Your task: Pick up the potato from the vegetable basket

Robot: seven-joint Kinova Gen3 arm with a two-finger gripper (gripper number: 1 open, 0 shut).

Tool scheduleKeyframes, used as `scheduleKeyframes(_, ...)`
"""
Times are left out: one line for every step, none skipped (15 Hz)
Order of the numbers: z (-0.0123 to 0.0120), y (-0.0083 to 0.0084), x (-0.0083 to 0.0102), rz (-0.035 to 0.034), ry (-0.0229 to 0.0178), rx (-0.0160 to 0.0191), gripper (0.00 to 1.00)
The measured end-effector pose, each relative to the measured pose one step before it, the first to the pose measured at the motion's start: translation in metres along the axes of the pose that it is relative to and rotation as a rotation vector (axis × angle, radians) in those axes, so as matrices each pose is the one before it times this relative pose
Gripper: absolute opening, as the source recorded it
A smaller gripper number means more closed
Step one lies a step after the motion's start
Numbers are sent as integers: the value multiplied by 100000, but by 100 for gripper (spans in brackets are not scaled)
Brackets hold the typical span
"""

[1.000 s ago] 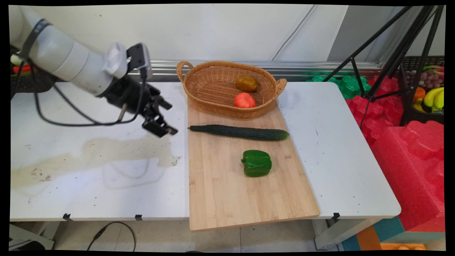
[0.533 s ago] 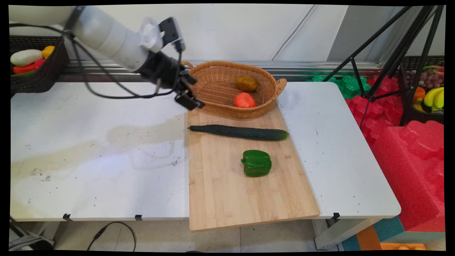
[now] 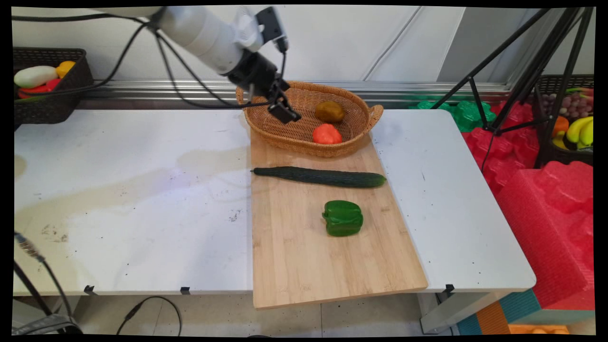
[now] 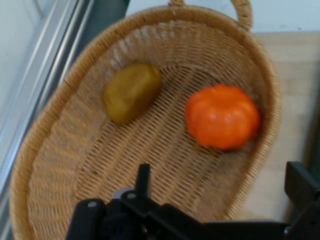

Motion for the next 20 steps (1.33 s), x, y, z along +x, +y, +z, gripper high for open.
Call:
scheduleKeyframes(967,-644,718,1686,-319,518,100)
scheduleKeyframes(869,-543,549,1420,-341,301,100)
scheduleKeyframes(861,-550,525,1572,-428,286,100)
scheduleKeyframes(985,-600,576,1729,-509,240,100)
scheduleKeyframes(941,-620,448,1447,-530,378,100)
scheduleKeyframes(548,-336,253,816,-329,180,100)
scheduleKeyframes(851,-489,335,1212,-595,219,100)
scheduleKeyframes(580,-307,198,826,-438,119,100)
scheduleKeyframes(857,-431,259,1181,-700,110,100)
scheduleKeyframes(996,-462,272,1451,-856,64,100)
scheduleKeyframes(956,-408,239,1458,-854,-14,100)
scheduleKeyframes(818,-312,193,1328,-727,-99,100)
scheduleKeyframes(830,-258,165,1405,-718,-221,100)
scheduleKeyframes(972,-267,187,1732,-752,-272,100)
scheduleKeyframes(932,-235,146,1560,-641,-210,100)
scheduleKeyframes(549,-127,107,936,-281,-46,100)
scheduleKeyframes(778,-182,198,1341,-336,-64,100)
scheduleKeyframes(869,-175,175,1463,-422,-168,100)
scheduleKeyframes(849,-130,128,1613,-531,-351,100)
scheduleKeyframes(584,-70,89,1203,-367,-340,100)
